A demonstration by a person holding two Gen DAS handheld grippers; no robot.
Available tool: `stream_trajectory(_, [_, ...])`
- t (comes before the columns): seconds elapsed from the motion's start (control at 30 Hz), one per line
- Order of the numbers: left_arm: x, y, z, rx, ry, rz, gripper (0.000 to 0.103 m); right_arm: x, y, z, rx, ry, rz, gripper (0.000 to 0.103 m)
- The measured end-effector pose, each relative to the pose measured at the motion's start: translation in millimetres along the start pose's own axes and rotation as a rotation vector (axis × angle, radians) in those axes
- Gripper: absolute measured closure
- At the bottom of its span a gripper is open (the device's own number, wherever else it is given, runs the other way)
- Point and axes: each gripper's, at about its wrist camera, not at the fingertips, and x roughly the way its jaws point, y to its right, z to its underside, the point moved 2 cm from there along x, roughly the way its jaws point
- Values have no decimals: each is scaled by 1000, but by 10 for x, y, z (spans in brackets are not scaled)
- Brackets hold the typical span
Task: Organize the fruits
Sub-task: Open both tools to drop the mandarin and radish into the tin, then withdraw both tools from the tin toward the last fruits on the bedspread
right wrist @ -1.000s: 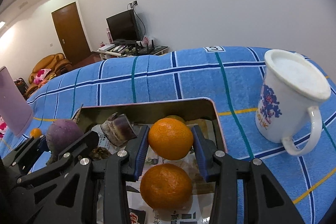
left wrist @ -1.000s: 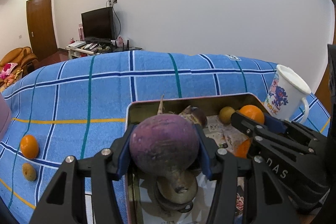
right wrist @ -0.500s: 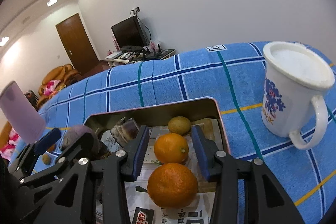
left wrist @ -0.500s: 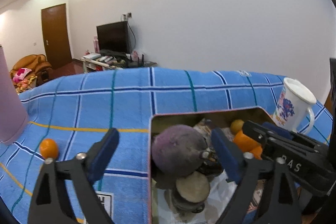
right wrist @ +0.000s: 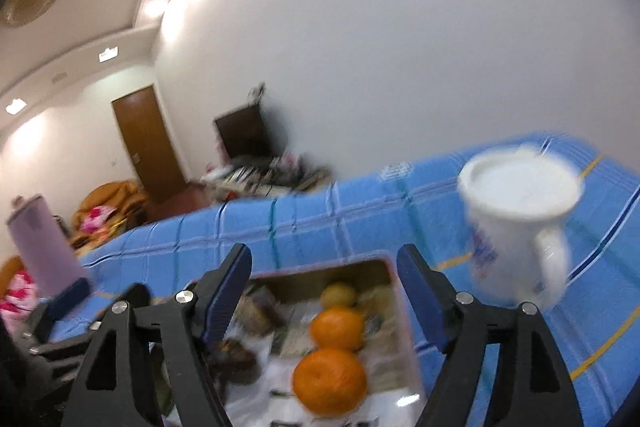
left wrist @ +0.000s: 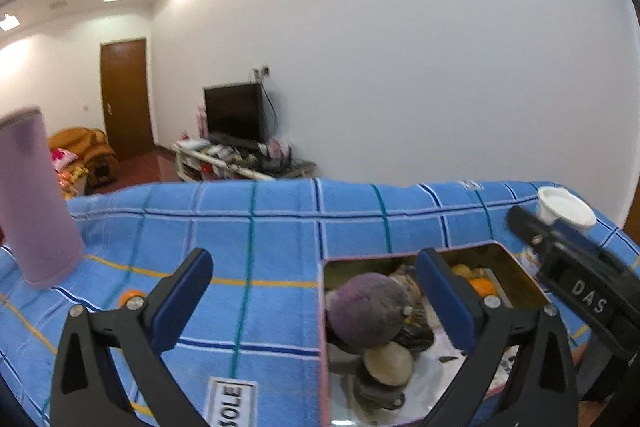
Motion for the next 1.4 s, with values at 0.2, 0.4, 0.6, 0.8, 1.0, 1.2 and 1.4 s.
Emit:
stream_trajectory(0.2, [-44, -47, 16, 66, 73, -91, 0, -300, -92, -47, -65, 183, 79, 18])
stream_trajectory(0.4, [-15, -112, 102, 55, 44, -79, 0, -374, -106, -56, -57, 187, 77, 18])
stream_trajectory(0.6, [-74, -206, 135, 28, 40, -74, 0, -404, -93, -34, -41, 187, 83, 18])
stream_trajectory(0.8, [-127, -264, 174, 16, 26, -67, 0, -477, -207, 7, -75, 193, 96, 18])
stream_trajectory(1.0, [-171, -303, 181, 14, 20, -61, 0, -524, -328, 63, -98, 191, 96, 18])
stream_trajectory(1.2, [-202, -340, 200, 16, 11, -69, 0, -555, -375, 93, -97, 191, 101, 18])
stream_trajectory(1.4, [-251, -416, 242, 30, -13, -63, 0, -552, -378, 132, -77, 173, 106, 18])
